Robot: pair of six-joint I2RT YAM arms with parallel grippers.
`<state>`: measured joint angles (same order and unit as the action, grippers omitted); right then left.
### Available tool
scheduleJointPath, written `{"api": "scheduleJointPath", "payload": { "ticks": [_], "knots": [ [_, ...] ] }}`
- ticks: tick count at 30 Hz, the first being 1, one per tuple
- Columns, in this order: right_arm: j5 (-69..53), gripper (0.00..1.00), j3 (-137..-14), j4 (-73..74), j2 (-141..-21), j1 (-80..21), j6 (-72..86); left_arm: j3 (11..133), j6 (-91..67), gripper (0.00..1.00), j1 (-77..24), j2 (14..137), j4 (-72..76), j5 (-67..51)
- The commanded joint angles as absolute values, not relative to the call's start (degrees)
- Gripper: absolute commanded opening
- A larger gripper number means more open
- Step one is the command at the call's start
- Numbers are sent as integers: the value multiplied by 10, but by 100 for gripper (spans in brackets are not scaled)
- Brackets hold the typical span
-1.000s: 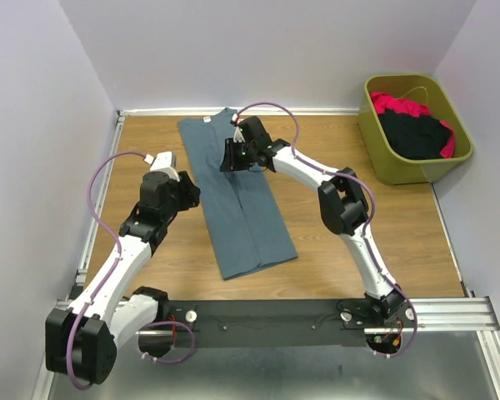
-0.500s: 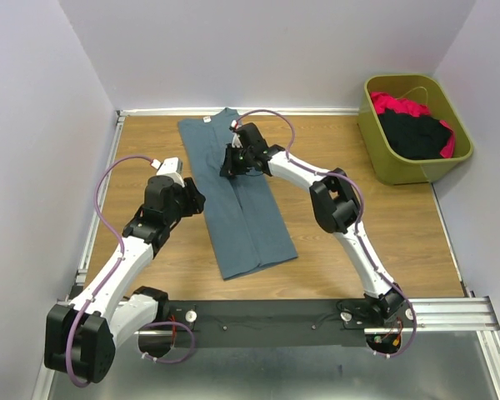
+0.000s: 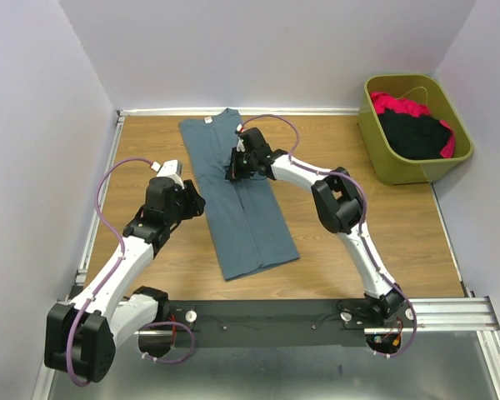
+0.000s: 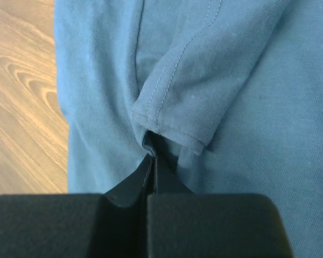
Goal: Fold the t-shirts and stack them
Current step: Fold the tshirt
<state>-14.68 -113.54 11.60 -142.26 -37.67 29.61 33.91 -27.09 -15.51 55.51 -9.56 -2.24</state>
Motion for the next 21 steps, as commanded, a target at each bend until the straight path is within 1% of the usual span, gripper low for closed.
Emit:
{"api": "scheduleJointPath", "payload": {
  "ticks": [1, 8, 11, 12, 14, 15, 17, 19, 21],
  "knots": [
    [-126, 6, -1109, 112, -1400, -370, 308, 331, -286, 57, -159, 562, -105, -32],
    [-99, 7, -1090, 109, -1383, -362, 321, 331, -292, 57, -159, 580, -100, -32],
    [-100, 11, -1079, 108, -1380, -352, 330, 339, -289, 57, -158, 606, -92, -26],
    [-106, 18, -1078, 109, -1380, -351, 325, 351, -293, 57, -159, 615, -93, -21],
    [-127, 22, -1071, 109, -1369, -349, 315, 368, -298, 56, -159, 641, -90, -4],
    [-136, 28, -1068, 109, -1363, -350, 311, 374, -305, 56, -159, 649, -87, 15],
    [-154, 36, -1054, 109, -1337, -349, 306, 388, -306, 54, -158, 675, -77, 36],
    [-165, 49, -1030, 109, -1301, -349, 294, 425, -302, 53, -158, 706, -66, 45],
    [-172, 54, -1010, 111, -1271, -349, 279, 445, -296, 53, -157, 729, -61, 47]
  ]
}}
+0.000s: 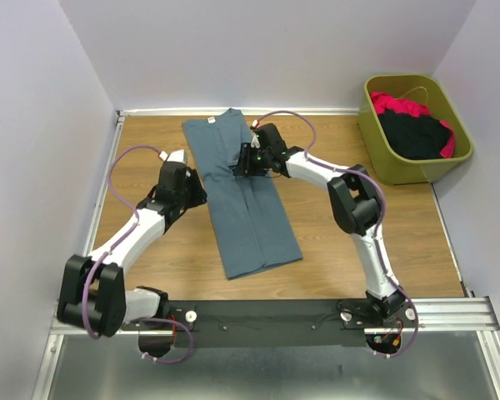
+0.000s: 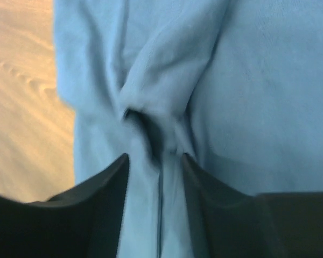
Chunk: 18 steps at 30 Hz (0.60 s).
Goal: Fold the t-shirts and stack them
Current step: Fold the tshirt
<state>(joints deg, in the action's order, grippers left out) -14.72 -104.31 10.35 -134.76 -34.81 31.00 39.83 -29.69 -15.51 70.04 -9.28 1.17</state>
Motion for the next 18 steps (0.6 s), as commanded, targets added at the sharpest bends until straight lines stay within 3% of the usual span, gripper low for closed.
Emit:
{"api": "scheduleJointPath", "payload": {
  "ticks": [1, 6, 10, 18],
  "knots": [
    [-175, 55, -997, 111, -1257, -350, 273, 455, -294, 52, -157, 750, -56, 48],
    [-149, 56, -880, 114, -1155, -350, 244, 540, -265, 48, -156, 852, -31, 59],
    [-124, 56, -788, 123, -1095, -349, 239, 630, -237, 38, -154, 945, -34, 76],
    [-112, 54, -672, 159, -1032, -350, 221, 814, -195, 37, -153, 1121, -74, 71]
  ]
}}
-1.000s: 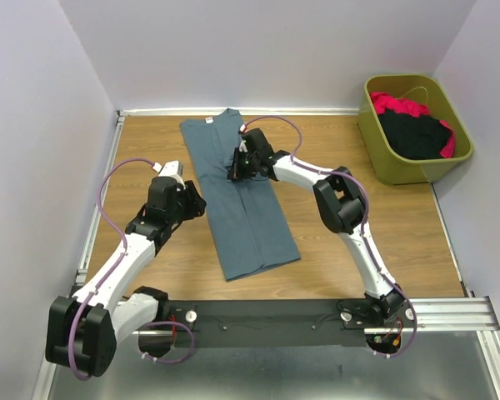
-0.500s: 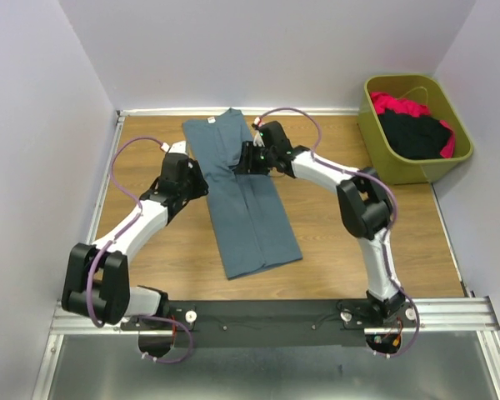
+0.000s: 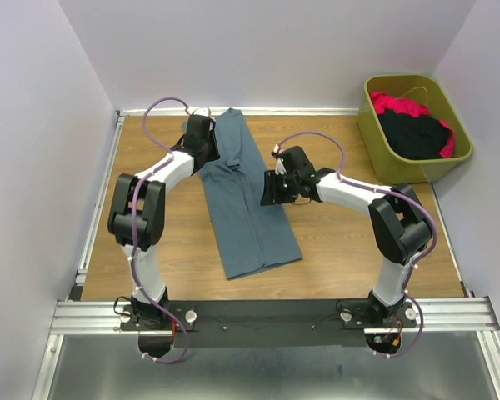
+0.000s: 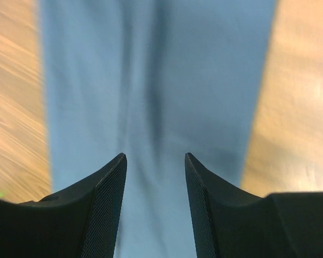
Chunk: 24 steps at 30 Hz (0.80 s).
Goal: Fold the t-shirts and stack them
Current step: Fold the tshirt
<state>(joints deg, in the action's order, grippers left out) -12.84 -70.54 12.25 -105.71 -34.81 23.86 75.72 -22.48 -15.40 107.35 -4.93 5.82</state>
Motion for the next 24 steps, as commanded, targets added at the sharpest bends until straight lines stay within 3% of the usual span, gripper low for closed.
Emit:
{"api": "scheduleJointPath", "payload": {
  "ticks": [1, 17, 24],
  "knots": [
    [-116, 54, -662, 160, -1029, -351, 222, 828, -192, 37, -153, 1149, -78, 59],
    [-157, 54, -557, 220, -1006, -359, 225, 978, -166, 38, -162, 1297, -148, -16],
    [-159, 56, -600, 253, -983, -359, 222, 983, -162, 38, -163, 1294, -150, -24]
  ]
}}
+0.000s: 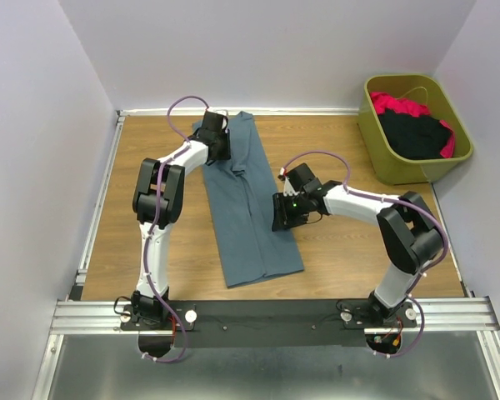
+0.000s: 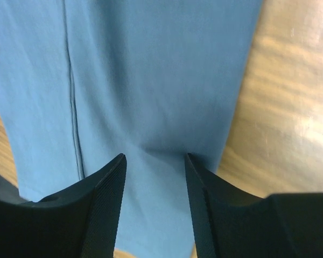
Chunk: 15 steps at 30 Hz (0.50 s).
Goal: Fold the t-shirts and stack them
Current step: Fold the tshirt
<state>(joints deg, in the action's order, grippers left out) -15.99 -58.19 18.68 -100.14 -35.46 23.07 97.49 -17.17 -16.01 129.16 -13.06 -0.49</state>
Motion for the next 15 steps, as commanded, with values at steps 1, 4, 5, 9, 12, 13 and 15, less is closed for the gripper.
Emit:
{"api": "scheduleJointPath", "payload": {
  "ticks": [1, 4, 5, 9, 12, 13, 15],
  "knots": [
    [-150, 56, -605, 262, -969, -359, 226, 980, -163, 39, -163, 1270, -150, -24],
    [-82, 62, -616, 291, -933, -359, 233, 956, -169, 41, -163, 1192, -156, 10],
    [-70, 63, -617, 300, -925, -359, 234, 943, -171, 42, -163, 1168, -157, 22],
    [-35, 64, -612, 354, -903, -359, 229, 834, -208, 43, -174, 1043, -184, 87],
    [-39, 64, -592, 402, -890, -359, 234, 734, -252, 43, -198, 922, -217, 118],
    [-51, 64, -579, 406, -881, -359, 237, 706, -266, 43, -206, 898, -234, 121],
    [-63, 64, -565, 417, -873, -360, 248, 631, -316, 43, -242, 831, -256, 131]
  ]
}}
